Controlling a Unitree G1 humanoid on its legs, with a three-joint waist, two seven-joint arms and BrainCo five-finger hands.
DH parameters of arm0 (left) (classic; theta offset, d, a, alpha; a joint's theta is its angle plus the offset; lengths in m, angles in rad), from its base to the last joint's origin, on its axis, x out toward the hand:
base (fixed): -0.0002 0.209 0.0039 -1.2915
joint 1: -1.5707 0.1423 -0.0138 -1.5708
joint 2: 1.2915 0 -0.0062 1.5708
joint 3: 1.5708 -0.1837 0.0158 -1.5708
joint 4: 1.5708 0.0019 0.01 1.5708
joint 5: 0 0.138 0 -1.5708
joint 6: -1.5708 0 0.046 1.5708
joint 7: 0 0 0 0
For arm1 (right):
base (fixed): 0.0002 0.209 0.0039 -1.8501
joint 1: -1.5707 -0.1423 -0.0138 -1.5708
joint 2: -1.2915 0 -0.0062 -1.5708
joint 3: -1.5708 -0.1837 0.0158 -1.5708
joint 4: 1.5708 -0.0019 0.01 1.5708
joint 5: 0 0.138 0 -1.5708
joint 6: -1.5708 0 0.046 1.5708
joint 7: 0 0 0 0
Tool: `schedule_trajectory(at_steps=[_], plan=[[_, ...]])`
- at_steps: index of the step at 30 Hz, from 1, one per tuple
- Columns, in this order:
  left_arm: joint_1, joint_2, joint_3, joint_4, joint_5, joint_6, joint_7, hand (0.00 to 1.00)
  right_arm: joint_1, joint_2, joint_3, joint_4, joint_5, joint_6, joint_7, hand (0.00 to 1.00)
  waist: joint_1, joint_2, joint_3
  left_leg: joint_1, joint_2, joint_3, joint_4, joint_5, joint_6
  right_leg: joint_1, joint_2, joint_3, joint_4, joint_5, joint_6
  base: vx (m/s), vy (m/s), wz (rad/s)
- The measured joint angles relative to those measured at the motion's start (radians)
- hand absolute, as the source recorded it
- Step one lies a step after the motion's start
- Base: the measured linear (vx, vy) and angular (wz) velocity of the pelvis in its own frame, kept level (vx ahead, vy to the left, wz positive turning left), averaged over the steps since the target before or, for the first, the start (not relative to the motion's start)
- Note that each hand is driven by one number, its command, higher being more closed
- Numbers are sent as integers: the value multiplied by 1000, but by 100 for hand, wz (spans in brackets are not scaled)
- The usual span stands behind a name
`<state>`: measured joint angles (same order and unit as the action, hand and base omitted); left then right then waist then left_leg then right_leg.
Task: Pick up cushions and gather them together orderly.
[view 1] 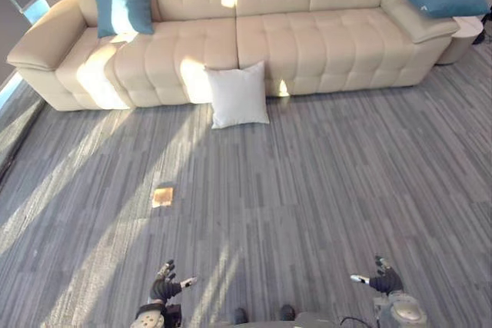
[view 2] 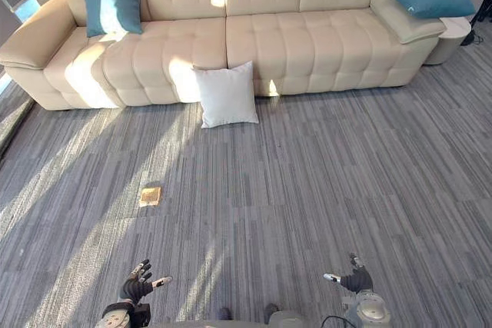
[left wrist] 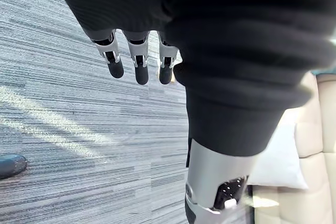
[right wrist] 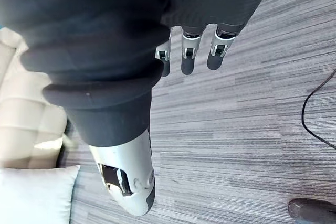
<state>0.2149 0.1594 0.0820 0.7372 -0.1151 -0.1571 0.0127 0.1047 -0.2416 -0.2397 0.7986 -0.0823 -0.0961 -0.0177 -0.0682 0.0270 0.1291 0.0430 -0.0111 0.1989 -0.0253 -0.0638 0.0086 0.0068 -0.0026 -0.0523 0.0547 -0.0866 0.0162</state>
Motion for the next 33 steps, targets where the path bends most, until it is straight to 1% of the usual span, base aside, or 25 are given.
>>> schedule_trajectory(at_steps=[2,5,6,7,8,9,10,11,12,14,16,17,18,19,20,21,22,23,24,25,26,27,30,32,33], plan=[[2,0,1,-3,0,0,11,0,-9,1,0,0,4,7,0,0,4,-2,7,-23,2,12,43,-35,8,-16,-2,12,16,-13,3,68,28,-19],[3,-1,0,-26,-1,0,13,0,-21,2,0,0,10,11,-2,0,26,-2,8,-80,2,31,131,-106,21,-82,-14,32,102,-69,34,111,47,-22],[1,-2,-1,-45,-2,0,14,0,-26,3,1,0,11,16,-3,0,27,1,11,-95,1,33,159,-136,30,-120,-23,31,188,-105,83,136,86,-12],[2,-2,-1,-53,-6,0,16,0,-28,8,5,0,12,19,-3,0,28,4,15,-94,1,38,171,-160,38,-180,-31,23,324,-126,114,138,101,-14],[1,0,-2,-54,-10,0,17,0,-31,13,9,-2,13,19,-3,0,28,4,19,-85,-1,37,170,-169,39,-215,-37,17,412,-133,121,195,121,-5],[-2,8,-6,-62,-10,0,22,0,-31,28,17,-19,14,19,-4,0,24,-1,35,-44,-12,20,168,-184,55,-293,-59,-4,608,-134,121,279,107,18],[-18,18,-15,-62,-10,1,31,0,-13,43,26,-39,14,18,-3,0,17,-15,49,-3,-25,11,168,-206,62,-340,-76,-26,729,-158,102,325,90,24],[-22,20,-16,-62,-10,1,34,0,-7,44,35,-39,14,18,-3,0,17,-6,60,15,-26,10,172,-214,64,-358,-83,-34,752,-179,95,478,72,30],[-38,26,-24,-62,-10,1,38,0,-1,37,54,-39,14,18,-2,0,14,-12,69,54,-22,-8,164,-226,68,-396,-86,-70,757,-206,65,428,40,37],[-71,32,-32,-62,-10,1,46,0,-16,34,55,-39,15,18,-4,0,-1,16,104,102,3,-36,134,-230,68,-460,-74,-127,664,-208,35,412,11,46],[-101,29,-33,-62,-11,0,55,0,-30,27,61,-38,15,17,-3,0,-27,26,134,138,38,-58,125,-229,66,-513,-41,-159,478,-137,20,556,-35,50],[-113,30,-34,-62,-11,-1,55,0,-30,24,62,-39,15,16,-3,0,-33,24,138,166,45,-65,125,-232,31,-533,-27,-165,327,-41,18,732,-78,52],[-114,30,-35,-62,-11,-2,56,0,-14,20,62,-39,15,16,-3,0,-32,11,132,206,42,-71,125,-252,-21,-534,-21,-156,204,58,3,676,-88,42],[-110,29,-36,-59,-11,-2,57,0,-6,16,62,-39,15,16,-4,0,-33,10,132,230,45,-79,128,-266,-44,-536,-14,-137,210,152,-28,731,-119,25],[-113,14,-35,-53,-11,-1,56,0,-15,5,59,-37,15,21,-4,0,-35,38,133,246,75,-91,157,-268,-60,-561,-12,-145,321,169,-85,705,-142,29],[-123,11,-37,-49,-10,-3,55,0,-30,6,56,-40,15,22,-3,0,-39,42,133,210,79,-98,244,-214,-147,-570,-28,-157,401,98,-88,699,-160,29],[-126,8,-40,-48,-10,-4,55,0,-31,5,56,-44,15,23,-4,0,-44,41,133,188,82,-95,312,-169,-170,-556,-34,-160,420,65,-88,686,-188,42],[-124,-6,-40,-34,-10,-4,54,0,-31,3,56,-48,16,24,-3,0,-48,42,141,123,98,-94,512,-36,-191,-476,-39,-166,401,19,-88,704,-203,37],[-111,-16,-38,-30,-10,-4,53,0,-31,3,63,-52,27,24,-4,0,-47,43,146,29,141,-95,763,66,-214,-364,-29,-172,341,-2,-88,825,-235,32],[-106,-19,-35,-31,-10,-5,52,0,-28,7,64,-59,35,24,-4,0,-43,40,149,-16,168,-74,888,49,-199,-307,-21,-171,311,-6,-90,660,-178,12],[-104,-23,-35,-30,-10,-4,51,0,-20,19,64,-85,44,19,-6,0,-25,28,155,-102,220,-21,1063,1,-133,-198,-8,-164,255,-14,-99,600,-138,-4],[-99,-24,-33,-42,-11,-4,52,0,-14,31,64,-121,64,15,-10,0,-2,10,160,-177,253,40,1130,-37,-74,-102,-8,-147,194,-34,-94,569,-92,-11],[-93,-32,-33,-51,-10,-5,52,0,-12,39,64,-162,89,-4,-25,0,31,0,158,-338,283,122,1048,-103,-55,19,-7,-113,93,-63,-75,567,-21,-29],[-75,-39,-33,-52,-10,-4,51,0,-29,41,56,-144,90,-5,-26,0,47,-7,162,-416,235,130,766,-111,-47,88,-28,-84,58,-83,-47,494,82,-50],[-64,-43,-34,-52,-10,-4,51,0,-27,40,48,-142,91,-5,-27,0,58,-10,163,-415,180,94,535,-84,-76,125,-52,-59,47,-113,-24,572,179,-67]])
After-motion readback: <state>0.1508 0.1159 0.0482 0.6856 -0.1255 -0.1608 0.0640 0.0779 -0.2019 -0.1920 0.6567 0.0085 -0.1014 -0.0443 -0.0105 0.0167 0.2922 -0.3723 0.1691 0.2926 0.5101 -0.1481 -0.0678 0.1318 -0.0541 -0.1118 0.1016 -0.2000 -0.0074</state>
